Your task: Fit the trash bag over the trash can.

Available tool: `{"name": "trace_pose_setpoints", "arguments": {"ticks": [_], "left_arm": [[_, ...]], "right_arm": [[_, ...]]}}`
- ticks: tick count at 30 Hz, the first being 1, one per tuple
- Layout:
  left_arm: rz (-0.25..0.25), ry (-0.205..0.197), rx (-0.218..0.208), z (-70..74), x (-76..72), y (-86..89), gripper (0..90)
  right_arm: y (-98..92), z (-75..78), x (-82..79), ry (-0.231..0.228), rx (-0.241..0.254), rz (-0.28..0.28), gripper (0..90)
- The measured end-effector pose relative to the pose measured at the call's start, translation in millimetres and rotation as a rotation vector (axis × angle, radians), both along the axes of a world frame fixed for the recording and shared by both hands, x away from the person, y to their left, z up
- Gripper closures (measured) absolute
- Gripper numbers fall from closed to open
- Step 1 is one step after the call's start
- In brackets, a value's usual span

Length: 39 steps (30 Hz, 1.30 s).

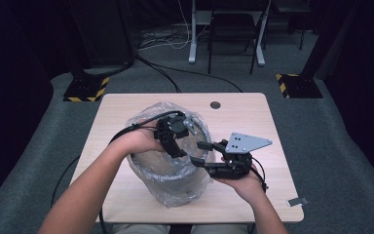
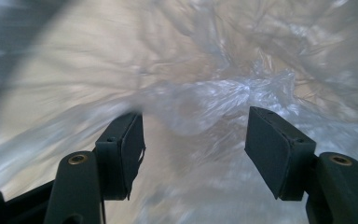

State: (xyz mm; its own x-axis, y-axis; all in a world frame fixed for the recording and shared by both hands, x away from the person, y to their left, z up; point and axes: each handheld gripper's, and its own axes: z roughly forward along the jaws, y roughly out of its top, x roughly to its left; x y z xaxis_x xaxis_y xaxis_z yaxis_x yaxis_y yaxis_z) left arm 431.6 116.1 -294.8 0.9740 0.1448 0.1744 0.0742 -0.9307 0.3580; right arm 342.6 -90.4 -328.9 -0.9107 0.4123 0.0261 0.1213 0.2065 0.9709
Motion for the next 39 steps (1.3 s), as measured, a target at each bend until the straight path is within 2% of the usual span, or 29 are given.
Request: {"name": "trace_pose_setpoints", "arguments": {"ticks": [4,11,15,18,23,26,29,31,35,39], "left_arm": [[0.047,-0.030,-0.095,20.4,1.0,21.2,36.5],[0.138,-0.111,-0.238,48.5,6.2,61.8,36.5],[0.195,-0.162,-0.278,52.7,13.5,77.4,36.7],[0.237,-0.186,-0.284,52.3,20.7,85.9,36.6],[0.300,-0.207,-0.345,50.8,32.2,102.5,37.8],[0.329,-0.198,-0.393,47.4,38.6,111.0,42.0],[0.354,-0.172,-0.427,40.4,44.9,116.3,50.3],[0.369,-0.170,-0.421,34.5,48.4,118.1,58.1],[0.390,-0.128,-0.412,21.2,54.3,120.7,73.6],[0.379,-0.095,-0.382,9.5,55.7,120.7,83.8]], "right_arm": [[0.0,-0.3,-0.3,-0.002,0.002,-0.002,47.6],[0.0,-0.4,-0.3,-0.003,0.004,-0.002,47.5],[0.0,-0.5,-0.3,-0.003,0.004,-0.003,47.4],[0.0,-0.7,-0.4,-0.004,0.005,-0.003,47.4],[-0.1,-0.9,-0.5,-0.004,0.007,-0.004,47.3],[-0.1,-1.0,-0.6,-0.005,0.007,-0.004,47.2],[0.0,-0.9,-0.7,-0.005,0.007,-0.004,47.2],[-0.1,-1.0,-0.7,-0.005,0.008,-0.005,47.2],[0.0,-1.1,-0.8,-0.006,0.008,-0.005,47.2],[-0.1,-1.2,-0.9,-0.006,0.009,-0.006,47.2]]}}
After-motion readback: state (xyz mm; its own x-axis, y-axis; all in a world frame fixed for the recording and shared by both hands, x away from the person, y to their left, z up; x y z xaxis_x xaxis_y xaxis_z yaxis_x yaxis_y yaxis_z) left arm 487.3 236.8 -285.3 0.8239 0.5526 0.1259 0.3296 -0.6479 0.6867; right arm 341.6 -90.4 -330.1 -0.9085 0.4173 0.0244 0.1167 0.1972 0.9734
